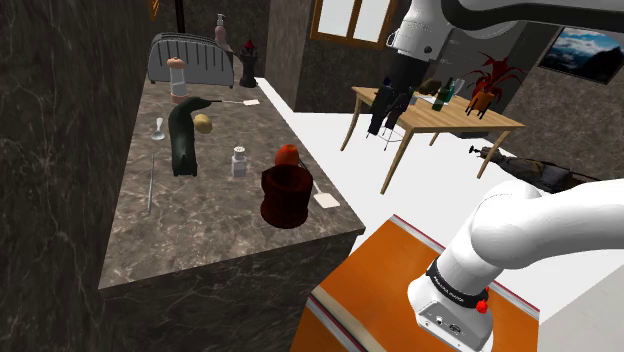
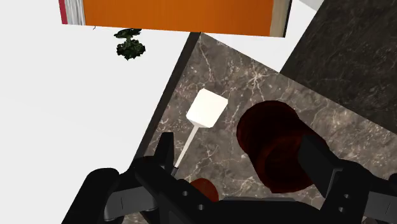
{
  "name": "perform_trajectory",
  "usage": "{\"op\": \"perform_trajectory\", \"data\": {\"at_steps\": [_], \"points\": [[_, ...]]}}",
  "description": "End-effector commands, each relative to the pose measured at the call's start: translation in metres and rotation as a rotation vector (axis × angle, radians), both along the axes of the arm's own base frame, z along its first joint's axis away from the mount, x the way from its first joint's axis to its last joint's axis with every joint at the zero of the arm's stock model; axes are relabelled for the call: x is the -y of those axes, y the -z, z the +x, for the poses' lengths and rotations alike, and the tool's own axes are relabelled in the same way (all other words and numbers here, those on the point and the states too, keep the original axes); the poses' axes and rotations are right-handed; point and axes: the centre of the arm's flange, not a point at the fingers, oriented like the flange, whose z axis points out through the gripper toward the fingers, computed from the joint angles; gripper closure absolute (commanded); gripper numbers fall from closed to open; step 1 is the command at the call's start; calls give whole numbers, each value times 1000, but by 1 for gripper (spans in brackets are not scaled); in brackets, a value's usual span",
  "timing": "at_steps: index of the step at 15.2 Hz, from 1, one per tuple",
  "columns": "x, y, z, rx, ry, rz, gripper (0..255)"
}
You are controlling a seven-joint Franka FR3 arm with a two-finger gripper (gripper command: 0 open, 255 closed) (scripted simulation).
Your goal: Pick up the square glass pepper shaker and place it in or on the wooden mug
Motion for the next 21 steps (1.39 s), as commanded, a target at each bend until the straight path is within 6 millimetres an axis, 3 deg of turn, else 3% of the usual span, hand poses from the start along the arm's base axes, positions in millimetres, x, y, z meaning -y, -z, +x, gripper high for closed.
{"op": "perform_trajectory", "data": {"at_steps": [1,21], "points": [[0,0,0,0,0,0,0],[-113,114,221,-68,109,-26,0]]}}
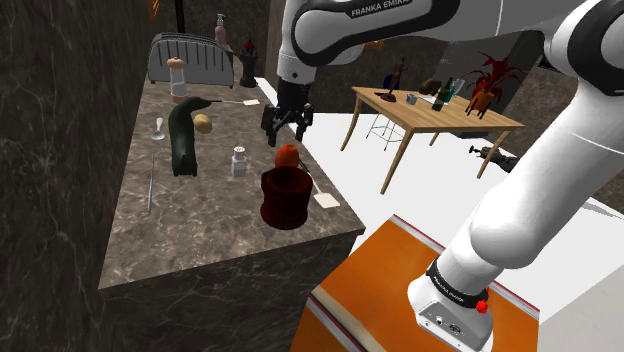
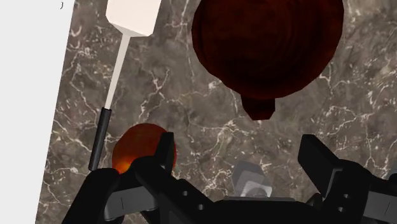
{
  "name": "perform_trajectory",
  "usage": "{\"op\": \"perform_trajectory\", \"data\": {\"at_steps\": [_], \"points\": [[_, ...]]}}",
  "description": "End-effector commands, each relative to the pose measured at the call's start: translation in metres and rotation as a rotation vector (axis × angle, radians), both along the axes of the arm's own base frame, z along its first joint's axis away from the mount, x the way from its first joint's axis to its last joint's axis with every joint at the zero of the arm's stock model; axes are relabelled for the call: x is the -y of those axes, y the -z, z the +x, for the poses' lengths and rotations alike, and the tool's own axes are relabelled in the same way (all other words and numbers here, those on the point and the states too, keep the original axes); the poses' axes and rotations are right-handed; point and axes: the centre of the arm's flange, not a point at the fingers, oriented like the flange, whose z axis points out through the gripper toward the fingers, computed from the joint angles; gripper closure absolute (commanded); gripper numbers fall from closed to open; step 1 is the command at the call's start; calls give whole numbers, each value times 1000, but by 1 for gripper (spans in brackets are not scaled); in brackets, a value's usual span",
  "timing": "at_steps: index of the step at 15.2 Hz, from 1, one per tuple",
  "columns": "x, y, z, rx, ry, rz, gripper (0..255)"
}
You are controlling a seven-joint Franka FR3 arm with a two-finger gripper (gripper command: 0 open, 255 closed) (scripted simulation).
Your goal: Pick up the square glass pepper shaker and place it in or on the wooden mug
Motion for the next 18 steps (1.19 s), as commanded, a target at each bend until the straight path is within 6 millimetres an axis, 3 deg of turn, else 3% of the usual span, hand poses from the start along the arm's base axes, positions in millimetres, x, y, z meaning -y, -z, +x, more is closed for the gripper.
{"op": "perform_trajectory", "data": {"at_steps": [1,10,18], "points": [[-11,13,24,-6,12,-2,0],[-52,71,124,-37,61,-14,0],[-55,112,124,-38,63,-14,0]]}}
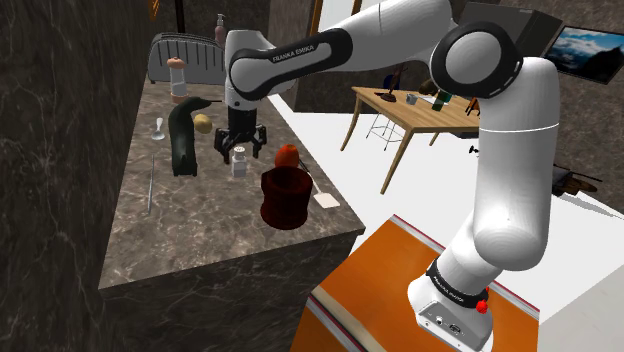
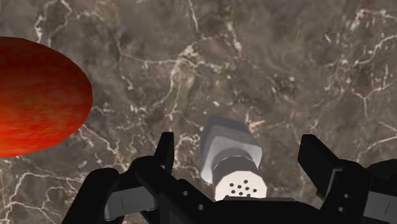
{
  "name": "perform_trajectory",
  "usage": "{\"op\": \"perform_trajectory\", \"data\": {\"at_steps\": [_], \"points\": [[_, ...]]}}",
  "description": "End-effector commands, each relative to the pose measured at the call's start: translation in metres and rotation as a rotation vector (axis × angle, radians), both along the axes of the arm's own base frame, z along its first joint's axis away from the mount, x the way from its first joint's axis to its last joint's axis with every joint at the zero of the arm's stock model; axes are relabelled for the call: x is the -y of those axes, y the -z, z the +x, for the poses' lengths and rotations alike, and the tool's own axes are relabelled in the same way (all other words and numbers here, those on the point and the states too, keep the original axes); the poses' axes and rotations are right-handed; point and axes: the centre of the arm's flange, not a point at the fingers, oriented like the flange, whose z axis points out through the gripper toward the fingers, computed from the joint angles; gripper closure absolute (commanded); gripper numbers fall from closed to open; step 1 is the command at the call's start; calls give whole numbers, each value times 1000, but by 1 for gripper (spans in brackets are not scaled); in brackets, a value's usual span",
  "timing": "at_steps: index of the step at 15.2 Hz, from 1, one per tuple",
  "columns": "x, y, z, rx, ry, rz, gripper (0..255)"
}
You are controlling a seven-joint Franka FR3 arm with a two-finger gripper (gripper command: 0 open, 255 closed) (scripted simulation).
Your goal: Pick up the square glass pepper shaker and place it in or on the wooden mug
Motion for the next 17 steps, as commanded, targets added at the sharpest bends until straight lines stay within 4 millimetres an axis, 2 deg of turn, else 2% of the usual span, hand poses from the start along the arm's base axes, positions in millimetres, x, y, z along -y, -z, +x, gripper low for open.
{"op": "perform_trajectory", "data": {"at_steps": [1,8,9,17], "points": [[0,7,0,1,0,0,0],[0,6,0,0,0,0,0],[0,6,0,0,0,0,255],[0,7,0,0,0,0,255]]}}
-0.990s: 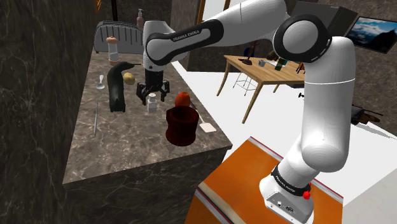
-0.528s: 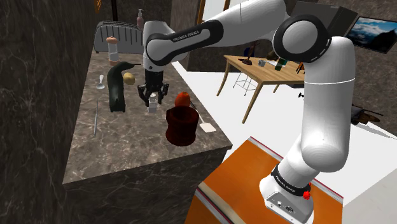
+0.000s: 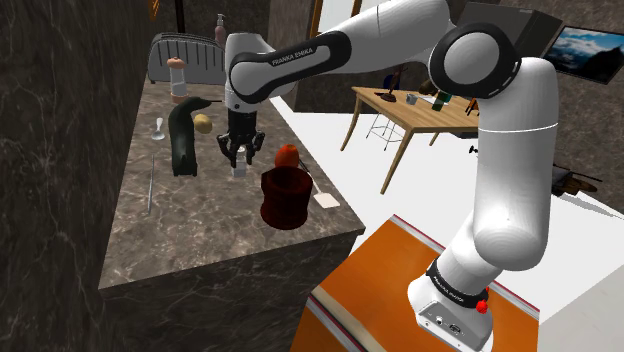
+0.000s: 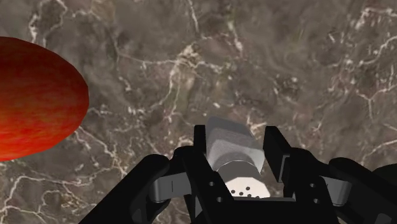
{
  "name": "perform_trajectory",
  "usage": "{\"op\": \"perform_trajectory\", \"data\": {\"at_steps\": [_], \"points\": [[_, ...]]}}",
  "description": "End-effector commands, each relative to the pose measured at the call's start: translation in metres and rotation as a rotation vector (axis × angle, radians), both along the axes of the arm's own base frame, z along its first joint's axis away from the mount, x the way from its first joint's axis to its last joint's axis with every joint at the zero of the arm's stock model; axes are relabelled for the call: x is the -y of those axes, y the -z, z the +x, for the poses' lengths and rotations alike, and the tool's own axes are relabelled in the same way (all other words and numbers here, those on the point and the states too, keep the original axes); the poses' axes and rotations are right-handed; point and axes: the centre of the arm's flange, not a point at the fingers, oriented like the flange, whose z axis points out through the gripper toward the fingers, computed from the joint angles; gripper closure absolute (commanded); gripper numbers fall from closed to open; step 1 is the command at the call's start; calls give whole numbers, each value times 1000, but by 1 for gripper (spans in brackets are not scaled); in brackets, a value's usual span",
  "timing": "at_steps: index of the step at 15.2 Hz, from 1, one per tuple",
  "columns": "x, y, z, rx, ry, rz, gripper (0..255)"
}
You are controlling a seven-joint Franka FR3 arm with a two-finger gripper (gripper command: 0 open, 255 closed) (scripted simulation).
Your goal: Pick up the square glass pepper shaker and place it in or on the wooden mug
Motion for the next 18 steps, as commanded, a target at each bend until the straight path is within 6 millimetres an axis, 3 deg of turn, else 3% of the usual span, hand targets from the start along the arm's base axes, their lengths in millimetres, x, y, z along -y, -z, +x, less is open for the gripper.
{"op": "perform_trajectory", "data": {"at_steps": [1,18], "points": [[0,0,0,0,0,0,255],[0,-90,0,0,0,0,255]]}}
